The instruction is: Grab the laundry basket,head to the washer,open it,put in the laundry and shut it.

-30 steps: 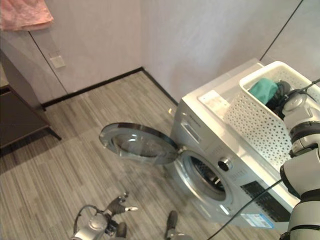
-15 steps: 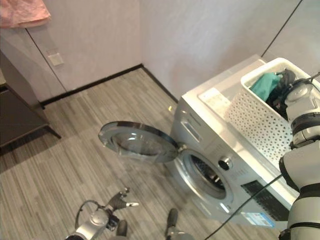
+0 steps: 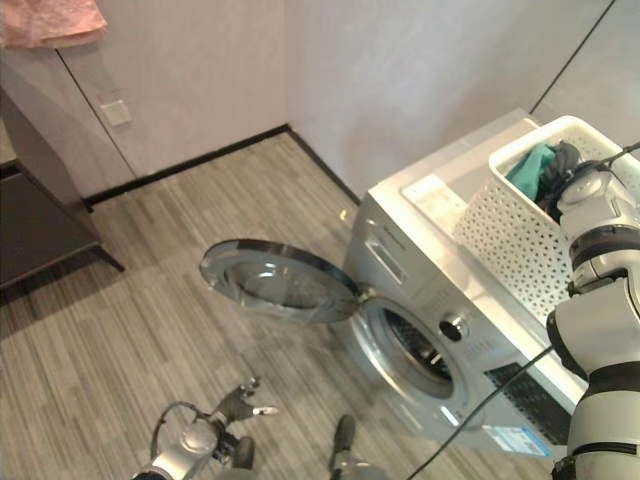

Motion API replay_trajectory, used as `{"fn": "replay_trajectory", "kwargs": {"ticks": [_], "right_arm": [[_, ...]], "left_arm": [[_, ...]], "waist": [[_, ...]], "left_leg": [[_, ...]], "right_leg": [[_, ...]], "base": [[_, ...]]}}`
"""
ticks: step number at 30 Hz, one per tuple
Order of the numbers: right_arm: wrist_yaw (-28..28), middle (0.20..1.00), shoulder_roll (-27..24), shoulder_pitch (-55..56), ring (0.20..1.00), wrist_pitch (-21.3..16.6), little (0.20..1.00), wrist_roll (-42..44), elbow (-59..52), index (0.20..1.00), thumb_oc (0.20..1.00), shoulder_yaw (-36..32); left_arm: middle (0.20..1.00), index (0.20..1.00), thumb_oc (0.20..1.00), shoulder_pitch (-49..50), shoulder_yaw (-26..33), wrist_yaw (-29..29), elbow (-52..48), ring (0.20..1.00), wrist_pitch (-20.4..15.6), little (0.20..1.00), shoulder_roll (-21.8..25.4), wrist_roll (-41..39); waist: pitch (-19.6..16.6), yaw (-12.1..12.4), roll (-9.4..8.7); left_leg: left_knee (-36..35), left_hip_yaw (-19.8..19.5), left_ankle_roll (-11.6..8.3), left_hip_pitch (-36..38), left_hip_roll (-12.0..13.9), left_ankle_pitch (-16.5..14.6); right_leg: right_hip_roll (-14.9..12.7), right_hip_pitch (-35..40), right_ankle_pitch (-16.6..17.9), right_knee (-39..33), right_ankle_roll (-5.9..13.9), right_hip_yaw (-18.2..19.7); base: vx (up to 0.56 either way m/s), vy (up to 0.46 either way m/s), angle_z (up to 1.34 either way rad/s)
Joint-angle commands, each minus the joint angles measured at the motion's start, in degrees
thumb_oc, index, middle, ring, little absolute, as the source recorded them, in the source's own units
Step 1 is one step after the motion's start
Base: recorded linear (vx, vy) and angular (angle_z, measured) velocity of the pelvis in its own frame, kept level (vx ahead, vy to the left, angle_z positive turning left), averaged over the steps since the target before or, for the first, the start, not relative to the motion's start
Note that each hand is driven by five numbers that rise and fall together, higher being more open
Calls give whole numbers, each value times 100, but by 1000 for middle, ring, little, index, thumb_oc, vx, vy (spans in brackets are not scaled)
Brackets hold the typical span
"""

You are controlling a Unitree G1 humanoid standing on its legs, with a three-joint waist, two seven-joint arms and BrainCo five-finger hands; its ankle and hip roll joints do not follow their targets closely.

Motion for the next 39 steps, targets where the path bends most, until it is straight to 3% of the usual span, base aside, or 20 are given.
{"fn": "replay_trajectory", "kwargs": {"ticks": [1, 3, 5, 6, 8, 10, 14, 19, 28, 39], "right_arm": [[-96, 1000, 140, -590, 1000, -138, 1000, -104, 346, 1000, 1000, 103], [-110, 1000, 183, -549, 1000, -125, 1000, -165, 373, 1000, 1000, 90], [-136, 928, 181, -548, 928, -125, 928, -209, 379, 928, 928, 89], [-157, 802, 161, -549, 802, -136, 802, -204, 375, 802, 802, 80], [-193, 743, 74, -562, 743, -160, 743, -150, 354, 743, 743, 53], [-217, 1000, -15, -603, 1000, -174, 1000, -103, 320, 1000, 1000, 40], [-231, 1000, -254, -715, 1000, -207, 1000, 30, 230, 1000, 1000, 59], [-322, 1000, -787, -748, 1000, -460, 1000, 1087, -605, 1000, 1000, -166], [-244, 1000, -1492, -402, 1000, -623, 1000, 1814, -1358, 1000, 1000, -365], [-86, 1000, -2029, 675, 1000, -582, 1000, 1742, -1611, 1000, 1000, -847]], "left_arm": [[1000, 1000, 1000, -261, -423, -13, -232, 1000, -166, 1000, 210, -74], [1000, 1000, 1000, -264, -436, -17, -251, 1000, -156, 1000, 207, -65], [1000, 1000, 1000, -259, -454, -17, -244, 1000, -156, 1000, 194, -41], [1000, 1000, 1000, -270, -463, -18, -237, 1000, -157, 1000, 180, -34], [1000, 1000, 1000, -292, -478, -17, -197, 1000, -164, 1000, 154, 7], [1000, 1000, 1000, -305, -472, -16, -151, 1000, -162, 1000, 140, 23], [1000, 1000, 1000, -298, -432, 1, -107, 1000, -185, 1000, 140, 28], [1000, 1000, 1000, -323, -284, 99, 85, 1000, -233, 1000, 79, 45], [1000, 1000, 1000, -318, -153, 158, 255, 1000, -298, 1000, 15, 68], [1000, 1000, 1000, -243, -49, 183, 301, 1000, -304, 1000, -67, 107]], "waist": [[100, 323, -130], [104, 344, -107], [95, 342, -103], [91, 337, -99], [66, 312, -98], [41, 290, -102], [5, 245, -131], [-93, 56, -208], [-169, -169, -281], [-180, -348, -260]], "left_leg": [[6, -57, 122, -82, 129, -118], [6, -65, 122, -99, 133, -102], [6, -74, 118, -103, 136, -96], [6, -77, 116, -99, 139, -97], [6, -81, 111, -83, 137, -108], [6, -72, 109, -59, 132, -120], [6, -59, 107, -10, 136, -140], [6, 45, 106, 127, 147, -218], [6, 213, 107, 257, 142, -299], [6, 322, 90, 341, 159, -325]], "right_leg": [[-341, 585, -881, 98, 495, 204], [-341, 580, -877, 86, 491, 201], [-335, 595, -885, 81, 486, 189], [-338, 608, -890, 82, 483, 190], [-339, 636, -899, 81, 481, 178], [-338, 664, -904, 80, 482, 171], [-338, 700, -916, 105, 484, 175], [-339, 712, -907, 141, 512, 267], [-351, 695, -887, 168, 544, 394], [-345, 682, -885, 173, 545, 488]], "base": [[0, 0, 0], [0, 0, 0], [0, 0, 0], [0, 0, 0], [9, 8, 7], [14, 9, 17], [4, 1, 2], [10, 25, -2], [6, 18, -10], [8, 1, -7]]}}
